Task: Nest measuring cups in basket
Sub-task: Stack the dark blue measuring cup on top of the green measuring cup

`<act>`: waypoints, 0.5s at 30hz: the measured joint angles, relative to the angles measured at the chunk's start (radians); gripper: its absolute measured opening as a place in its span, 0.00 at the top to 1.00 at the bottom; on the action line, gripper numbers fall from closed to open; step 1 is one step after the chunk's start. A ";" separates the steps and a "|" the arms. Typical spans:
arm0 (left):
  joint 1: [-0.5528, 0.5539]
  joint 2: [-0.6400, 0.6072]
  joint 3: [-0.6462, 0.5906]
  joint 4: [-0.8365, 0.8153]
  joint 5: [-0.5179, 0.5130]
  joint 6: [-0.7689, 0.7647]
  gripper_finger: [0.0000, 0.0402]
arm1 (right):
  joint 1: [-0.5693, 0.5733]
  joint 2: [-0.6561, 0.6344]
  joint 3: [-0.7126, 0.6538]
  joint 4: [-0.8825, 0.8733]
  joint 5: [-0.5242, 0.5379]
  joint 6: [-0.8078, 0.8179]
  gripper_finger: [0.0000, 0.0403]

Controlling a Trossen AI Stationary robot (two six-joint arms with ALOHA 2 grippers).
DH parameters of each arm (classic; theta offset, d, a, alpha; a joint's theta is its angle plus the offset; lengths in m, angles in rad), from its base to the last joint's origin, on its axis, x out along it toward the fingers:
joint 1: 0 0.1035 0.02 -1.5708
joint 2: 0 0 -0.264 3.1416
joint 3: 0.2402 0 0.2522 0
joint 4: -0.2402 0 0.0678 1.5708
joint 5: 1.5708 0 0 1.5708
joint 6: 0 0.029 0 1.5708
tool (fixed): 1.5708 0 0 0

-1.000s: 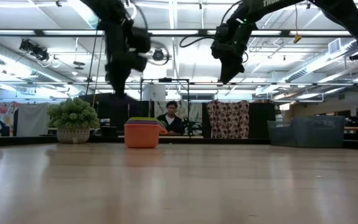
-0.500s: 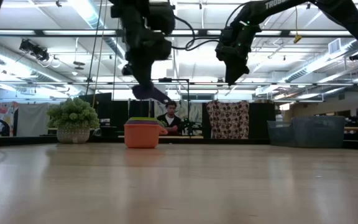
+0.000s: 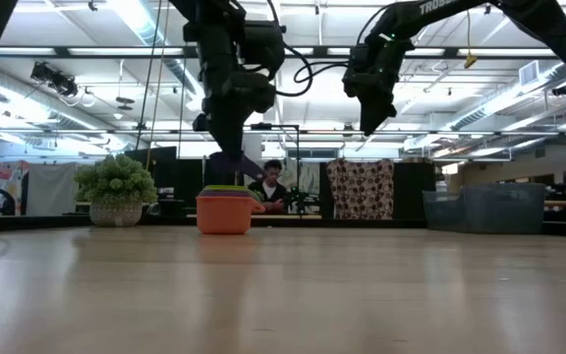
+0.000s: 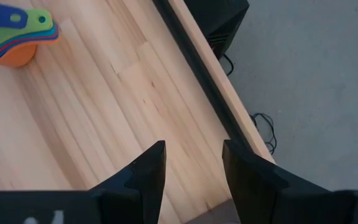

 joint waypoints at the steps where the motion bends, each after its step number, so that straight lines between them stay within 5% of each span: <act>1: 0.000 0.006 0.001 0.001 -0.013 0.000 0.97 | 0.000 0.000 0.000 -0.003 0.000 0.000 0.59; 15: -0.017 0.103 0.000 -0.010 -0.009 0.000 0.96 | 0.000 0.000 0.000 -0.017 0.000 -0.018 0.59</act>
